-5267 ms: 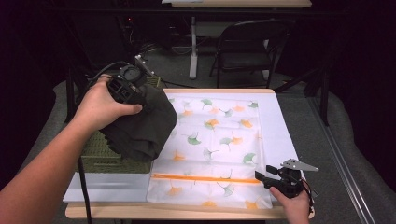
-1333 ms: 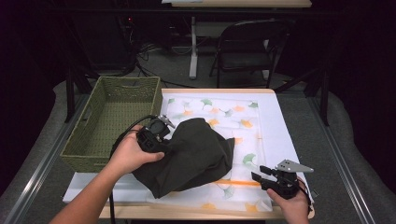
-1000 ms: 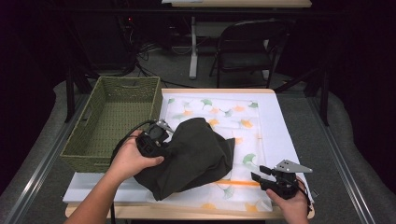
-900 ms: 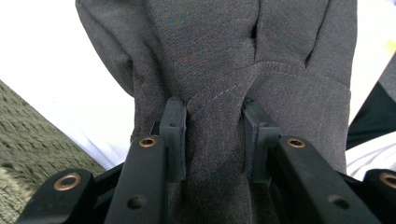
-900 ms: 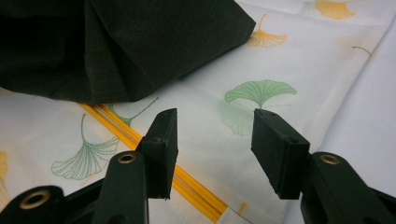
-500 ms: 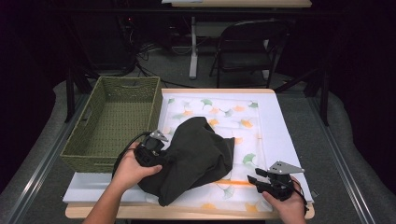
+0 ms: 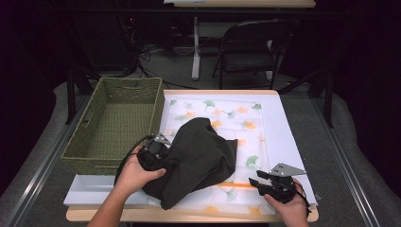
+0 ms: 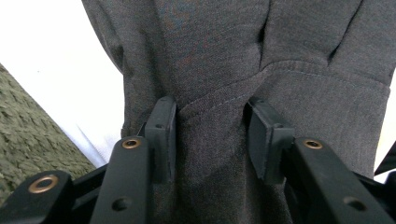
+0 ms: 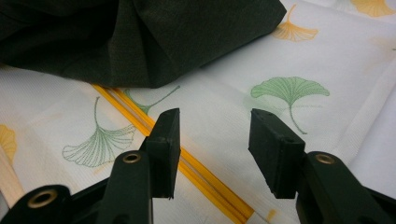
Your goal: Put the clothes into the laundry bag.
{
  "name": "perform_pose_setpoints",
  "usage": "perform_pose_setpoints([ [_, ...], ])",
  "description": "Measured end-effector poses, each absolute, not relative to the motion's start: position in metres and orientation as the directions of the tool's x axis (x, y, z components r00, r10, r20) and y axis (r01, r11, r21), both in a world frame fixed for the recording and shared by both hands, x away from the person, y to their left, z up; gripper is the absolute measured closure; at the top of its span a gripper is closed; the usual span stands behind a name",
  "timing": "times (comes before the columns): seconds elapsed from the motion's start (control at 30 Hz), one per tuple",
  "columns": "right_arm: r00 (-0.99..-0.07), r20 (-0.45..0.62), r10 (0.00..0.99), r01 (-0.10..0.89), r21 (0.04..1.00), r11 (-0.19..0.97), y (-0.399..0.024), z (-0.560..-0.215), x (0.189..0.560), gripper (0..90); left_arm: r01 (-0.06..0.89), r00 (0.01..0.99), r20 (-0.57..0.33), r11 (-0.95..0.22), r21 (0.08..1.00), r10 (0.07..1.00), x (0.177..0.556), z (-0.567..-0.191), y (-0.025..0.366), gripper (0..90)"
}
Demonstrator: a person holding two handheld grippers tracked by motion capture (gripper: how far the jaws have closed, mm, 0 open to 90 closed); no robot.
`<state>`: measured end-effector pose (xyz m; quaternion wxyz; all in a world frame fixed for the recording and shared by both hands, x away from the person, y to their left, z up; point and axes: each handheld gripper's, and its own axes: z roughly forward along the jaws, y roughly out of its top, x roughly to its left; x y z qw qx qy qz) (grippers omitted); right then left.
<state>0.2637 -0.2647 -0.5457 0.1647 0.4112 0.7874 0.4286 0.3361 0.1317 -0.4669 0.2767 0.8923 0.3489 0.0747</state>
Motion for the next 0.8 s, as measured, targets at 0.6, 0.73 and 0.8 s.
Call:
perform_pose_setpoints([
  [0.6, -0.602, 0.102, 0.792, 0.509, 0.813, 0.282, -0.267, -0.545, 0.263, 52.0, 0.599, 0.707, -0.124, -0.496, 0.629, 0.696, 0.330, -0.444, 0.142, 46.4],
  [0.73, -0.603, 0.101, 0.792, 0.506, 0.816, 0.280, -0.266, -0.546, 0.264, 51.7, 0.593, 0.715, -0.124, -0.504, 0.628, 0.688, 0.333, -0.441, 0.135, 45.8],
  [0.8, -0.604, 0.100, 0.791, 0.504, 0.817, 0.282, -0.266, -0.546, 0.264, 51.4, 0.590, 0.722, -0.127, -0.510, 0.626, 0.680, 0.334, -0.443, 0.128, 46.0],
])
